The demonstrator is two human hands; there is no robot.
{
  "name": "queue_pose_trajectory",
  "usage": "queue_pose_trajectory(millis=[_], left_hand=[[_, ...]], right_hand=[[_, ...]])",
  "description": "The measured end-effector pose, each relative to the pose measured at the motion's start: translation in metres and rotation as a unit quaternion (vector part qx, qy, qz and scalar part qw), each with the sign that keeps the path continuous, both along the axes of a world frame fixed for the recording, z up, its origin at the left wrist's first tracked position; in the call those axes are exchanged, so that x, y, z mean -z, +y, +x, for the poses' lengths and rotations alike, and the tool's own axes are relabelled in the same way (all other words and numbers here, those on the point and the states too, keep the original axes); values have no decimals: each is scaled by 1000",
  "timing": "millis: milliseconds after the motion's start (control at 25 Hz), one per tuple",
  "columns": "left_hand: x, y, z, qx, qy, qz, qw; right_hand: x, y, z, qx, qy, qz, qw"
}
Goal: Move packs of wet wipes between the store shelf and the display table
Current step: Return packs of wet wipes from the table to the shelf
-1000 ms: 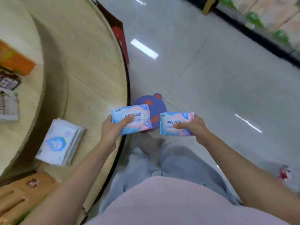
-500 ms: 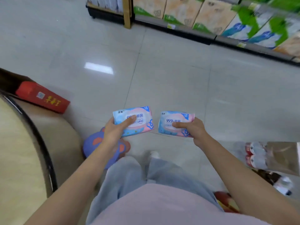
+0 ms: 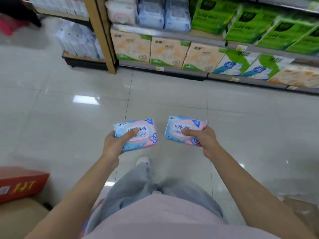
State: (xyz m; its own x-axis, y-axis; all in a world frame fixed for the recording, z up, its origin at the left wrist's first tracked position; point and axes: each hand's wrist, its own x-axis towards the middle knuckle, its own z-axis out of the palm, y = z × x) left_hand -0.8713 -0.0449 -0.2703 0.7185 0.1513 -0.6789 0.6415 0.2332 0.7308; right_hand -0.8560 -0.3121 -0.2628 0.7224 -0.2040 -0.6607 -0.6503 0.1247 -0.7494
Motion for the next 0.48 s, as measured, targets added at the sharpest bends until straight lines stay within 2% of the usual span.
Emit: queue_pose_trajectory(millis=[240, 480], left_hand=[[-36, -24, 200, 63, -72, 14, 995], [-33, -54, 336, 32, -63, 13, 997]], right_hand=[[5, -22, 122, 42, 18, -24, 999], [-2, -48, 276, 29, -3, -14, 999]])
